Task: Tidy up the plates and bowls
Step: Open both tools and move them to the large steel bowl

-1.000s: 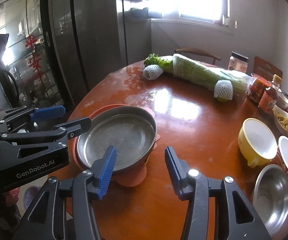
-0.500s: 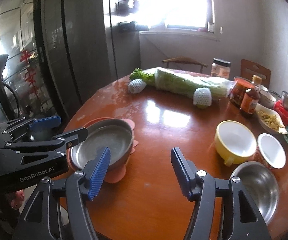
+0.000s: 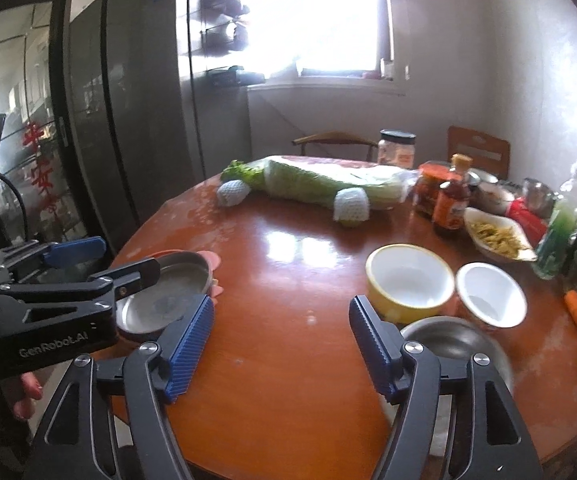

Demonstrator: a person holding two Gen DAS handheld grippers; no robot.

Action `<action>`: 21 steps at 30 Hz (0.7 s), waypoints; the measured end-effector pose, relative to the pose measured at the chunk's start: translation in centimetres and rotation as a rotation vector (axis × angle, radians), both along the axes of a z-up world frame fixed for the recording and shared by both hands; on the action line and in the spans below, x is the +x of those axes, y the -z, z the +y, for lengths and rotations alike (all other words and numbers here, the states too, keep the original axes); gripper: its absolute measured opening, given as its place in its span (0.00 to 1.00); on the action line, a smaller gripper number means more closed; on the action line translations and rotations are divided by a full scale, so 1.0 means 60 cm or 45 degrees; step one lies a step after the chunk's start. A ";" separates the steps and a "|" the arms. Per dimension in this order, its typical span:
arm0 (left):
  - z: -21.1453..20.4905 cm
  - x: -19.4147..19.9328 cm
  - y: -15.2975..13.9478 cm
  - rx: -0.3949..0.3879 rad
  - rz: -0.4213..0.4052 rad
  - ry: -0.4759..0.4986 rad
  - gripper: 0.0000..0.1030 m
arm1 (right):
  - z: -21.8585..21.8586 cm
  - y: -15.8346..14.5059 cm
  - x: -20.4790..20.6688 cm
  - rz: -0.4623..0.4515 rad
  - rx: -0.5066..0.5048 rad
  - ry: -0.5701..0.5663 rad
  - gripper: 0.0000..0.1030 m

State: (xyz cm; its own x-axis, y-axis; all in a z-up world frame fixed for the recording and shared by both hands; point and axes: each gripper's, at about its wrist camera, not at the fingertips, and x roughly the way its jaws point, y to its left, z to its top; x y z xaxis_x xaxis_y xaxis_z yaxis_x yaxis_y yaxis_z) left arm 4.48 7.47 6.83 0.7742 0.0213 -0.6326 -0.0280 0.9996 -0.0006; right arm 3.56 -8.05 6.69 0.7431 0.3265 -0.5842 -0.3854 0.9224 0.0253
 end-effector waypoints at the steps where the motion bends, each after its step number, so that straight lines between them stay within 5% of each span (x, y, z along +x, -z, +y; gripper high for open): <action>1: -0.006 0.000 -0.002 0.000 -0.003 0.004 0.70 | -0.006 -0.002 -0.002 -0.007 -0.004 0.011 0.71; 21: -0.149 0.027 0.016 -0.006 0.020 0.113 0.71 | -0.170 0.007 0.003 0.010 0.016 0.158 0.72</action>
